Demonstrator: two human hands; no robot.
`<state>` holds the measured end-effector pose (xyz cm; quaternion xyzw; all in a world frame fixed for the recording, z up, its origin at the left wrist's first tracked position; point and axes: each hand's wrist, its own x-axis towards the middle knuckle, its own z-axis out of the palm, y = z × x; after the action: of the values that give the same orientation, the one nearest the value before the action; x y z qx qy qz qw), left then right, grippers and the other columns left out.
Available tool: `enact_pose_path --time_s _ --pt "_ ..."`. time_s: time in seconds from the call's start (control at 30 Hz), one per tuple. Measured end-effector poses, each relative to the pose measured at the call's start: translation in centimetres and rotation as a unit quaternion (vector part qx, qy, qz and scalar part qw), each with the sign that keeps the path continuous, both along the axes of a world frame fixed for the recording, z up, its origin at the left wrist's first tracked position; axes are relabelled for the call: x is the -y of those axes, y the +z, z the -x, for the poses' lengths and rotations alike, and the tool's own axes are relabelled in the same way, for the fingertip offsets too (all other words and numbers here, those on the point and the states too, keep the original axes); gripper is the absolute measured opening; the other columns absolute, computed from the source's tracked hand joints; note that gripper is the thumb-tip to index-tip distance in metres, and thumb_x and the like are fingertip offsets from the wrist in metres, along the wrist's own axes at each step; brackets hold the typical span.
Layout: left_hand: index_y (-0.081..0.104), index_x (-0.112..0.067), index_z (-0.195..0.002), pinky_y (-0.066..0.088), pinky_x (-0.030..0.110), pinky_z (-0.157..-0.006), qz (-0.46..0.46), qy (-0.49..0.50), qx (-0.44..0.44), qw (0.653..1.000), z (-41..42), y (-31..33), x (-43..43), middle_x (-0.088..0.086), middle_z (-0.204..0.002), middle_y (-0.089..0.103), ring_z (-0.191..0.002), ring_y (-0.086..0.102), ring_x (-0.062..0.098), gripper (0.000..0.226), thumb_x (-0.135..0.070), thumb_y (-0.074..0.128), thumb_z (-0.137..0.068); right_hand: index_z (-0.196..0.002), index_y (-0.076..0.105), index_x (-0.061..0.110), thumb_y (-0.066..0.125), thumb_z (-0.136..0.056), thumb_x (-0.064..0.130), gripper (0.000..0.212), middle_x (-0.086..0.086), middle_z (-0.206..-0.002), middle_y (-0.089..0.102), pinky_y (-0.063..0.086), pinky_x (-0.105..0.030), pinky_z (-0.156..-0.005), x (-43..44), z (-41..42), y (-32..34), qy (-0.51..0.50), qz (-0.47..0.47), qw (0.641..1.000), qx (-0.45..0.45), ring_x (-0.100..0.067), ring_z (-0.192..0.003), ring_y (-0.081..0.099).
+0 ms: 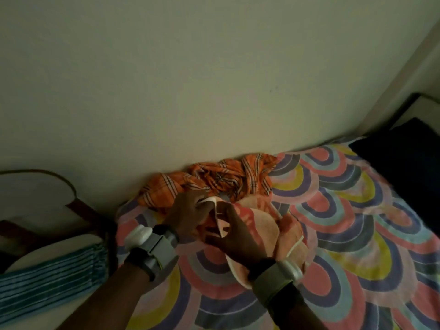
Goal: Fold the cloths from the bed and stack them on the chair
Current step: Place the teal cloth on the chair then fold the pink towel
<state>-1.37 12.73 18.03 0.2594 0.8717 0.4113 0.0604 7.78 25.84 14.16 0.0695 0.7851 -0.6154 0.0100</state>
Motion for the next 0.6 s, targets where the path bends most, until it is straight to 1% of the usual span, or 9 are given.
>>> enact_pose_path --time_s 0.1,0.17,0.23,0.3,0.37,0.4,0.47,0.53,0.6 --pt "0.056 -0.008 -0.059 0.04 0.03 -0.053 0.017 -0.033 -0.036 0.999 -0.3 4.2 2.2 0.008 -0.057 0.058 -0.057 0.053 0.015 0.043 -0.05 0.047 -0.066 -0.1 0.061 0.012 0.063 -0.089 0.02 0.014 0.006 -0.089 0.065 0.043 -0.014 -0.065 2.6 0.2 3.2 -0.112 -0.087 0.986 -0.089 0.005 -0.076 0.058" --pt "0.045 -0.017 -0.049 0.035 0.022 -0.049 0.017 -0.016 -0.075 0.997 -0.5 7.8 4.9 0.011 -0.052 0.047 -0.053 0.046 0.017 0.036 -0.049 0.05 -0.065 -0.086 0.063 0.011 0.058 -0.088 0.025 0.015 0.008 -0.071 0.06 0.037 -0.016 -0.057 3.7 0.1 6.2 -0.134 -0.171 0.967 -0.135 -0.003 -0.065 0.052" --pt "0.04 -0.022 -0.045 0.027 0.02 -0.048 0.011 0.002 -0.093 0.996 -0.5 10.5 6.5 0.005 -0.044 0.035 -0.052 0.04 0.011 0.035 -0.049 0.053 -0.064 -0.081 0.063 0.012 0.051 -0.083 0.032 0.023 0.014 -0.066 0.053 0.036 -0.018 -0.057 4.2 -0.1 8.3 -0.083 -0.211 0.966 -0.127 -0.007 -0.066 0.051" --pt "0.039 -0.017 -0.047 0.024 0.02 -0.047 0.015 0.01 -0.126 0.992 -1.1 13.5 8.0 0.002 -0.043 0.032 -0.053 0.037 0.01 0.037 -0.042 0.057 -0.067 -0.087 0.064 0.019 0.049 -0.086 0.038 0.024 0.012 -0.073 0.059 0.045 -0.032 -0.062 6.0 -0.7 10.4 -0.023 -0.172 0.978 -0.118 -0.012 -0.071 0.057" --pt "0.037 -0.015 -0.047 0.024 0.023 -0.047 0.007 0.018 -0.144 0.989 -1.9 15.5 9.0 0.003 -0.044 0.031 -0.049 0.035 0.01 0.037 -0.034 0.059 -0.069 -0.096 0.063 0.031 0.054 -0.09 0.038 0.013 0.01 -0.088 0.067 0.052 -0.037 -0.073 8.1 -1.5 12.1 0.002 -0.093 0.99 -0.108 -0.012 -0.084 0.063" --pt "0.035 -0.016 -0.045 0.024 0.024 -0.047 0.005 0.028 -0.151 0.988 -2.5 16.4 9.8 0.002 -0.043 0.031 -0.047 0.034 0.01 0.037 -0.033 0.059 -0.069 -0.099 0.061 0.031 0.055 -0.088 0.038 0.015 0.009 -0.091 0.067 0.052 -0.037 -0.075 9.4 -1.8 12.7 -0.002 -0.101 0.987 -0.124 -0.014 -0.086 0.063" --pt "0.032 -0.017 -0.043 0.025 0.023 -0.047 0.0 0.049 -0.169 0.984 -2.6 17.7 11.0 0.002 -0.043 0.029 -0.046 0.032 0.009 0.039 -0.033 0.059 -0.067 -0.094 0.06 0.016 0.049 -0.082 0.037 0.026 0.001 -0.087 0.065 0.048 -0.039 -0.069 10.3 -1.7 12.6 -0.037 -0.172 0.973 -0.15 -0.02 -0.08 0.061" --pt "0.031 -0.015 -0.043 0.027 0.02 -0.046 -0.011 0.082 -0.196 0.977 -2.8 19.4 12.9 0.005 -0.048 0.024 -0.051 0.034 0.007 0.04 -0.034 0.06 -0.064 -0.093 0.061 0.009 0.042 -0.079 0.032 0.033 -0.009 -0.087 0.067 0.045 -0.037 -0.07 10.5 -1.7 11.5 -0.072 -0.226 0.965 -0.115 -0.029 -0.081 0.061" --pt "0.034 -0.008 -0.046 0.027 0.022 -0.046 -0.025 0.138 -0.211 0.967 -2.6 20.9 15.3 0.006 -0.057 0.02 -0.052 0.032 0.005 0.041 -0.035 0.06 -0.063 -0.104 0.064 0.011 0.041 -0.082 0.034 0.039 -0.015 -0.099 0.068 0.047 -0.037 -0.078 9.9 -2.6 9.1 -0.058 -0.283 0.956 -0.041 -0.032 -0.092 0.062"
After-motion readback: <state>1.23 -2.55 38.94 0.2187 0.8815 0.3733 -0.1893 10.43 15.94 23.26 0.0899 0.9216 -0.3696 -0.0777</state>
